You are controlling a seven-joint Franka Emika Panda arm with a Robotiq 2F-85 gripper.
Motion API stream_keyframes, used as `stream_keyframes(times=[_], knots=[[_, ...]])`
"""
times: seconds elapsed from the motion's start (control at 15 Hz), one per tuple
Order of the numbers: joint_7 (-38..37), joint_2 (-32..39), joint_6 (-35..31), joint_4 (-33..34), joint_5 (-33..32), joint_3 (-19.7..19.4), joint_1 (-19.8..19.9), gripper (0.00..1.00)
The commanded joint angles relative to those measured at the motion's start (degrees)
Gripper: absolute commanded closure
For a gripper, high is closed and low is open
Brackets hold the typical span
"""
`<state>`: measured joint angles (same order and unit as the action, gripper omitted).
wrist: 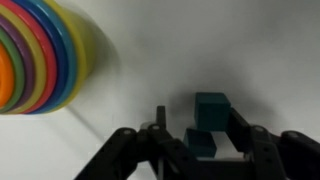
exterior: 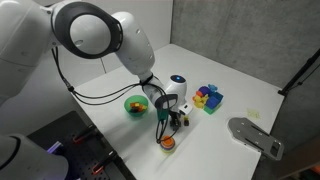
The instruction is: Put the small green block in the bowl
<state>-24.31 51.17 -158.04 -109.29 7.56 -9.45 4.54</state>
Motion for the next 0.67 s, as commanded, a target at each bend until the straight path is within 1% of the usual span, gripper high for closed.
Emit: stream_keyframes(times=[0.0, 0.2, 0.27, 0.33, 0.47, 0.6], knots=[[2.2, -0.8, -1.3, -0.6, 1.7, 0.8, 0.1, 0.68], [2.0, -2.8, -1.8, -2.4, 1.6, 0.9, -0.9, 0.9], [2.0, -4.1, -1.7, -3.6, 1.7, 1.3, -1.3, 0.93], [1.9, -5.2, -1.8, -4.5, 1.7, 1.3, -1.8, 0.91], [1.5, -7.9, -2.6, -7.2, 1.3, 1.1, -3.5, 0.91], [0.6, -11.2, -3.8, -10.6, 0.7, 0.5, -6.2, 0.91]])
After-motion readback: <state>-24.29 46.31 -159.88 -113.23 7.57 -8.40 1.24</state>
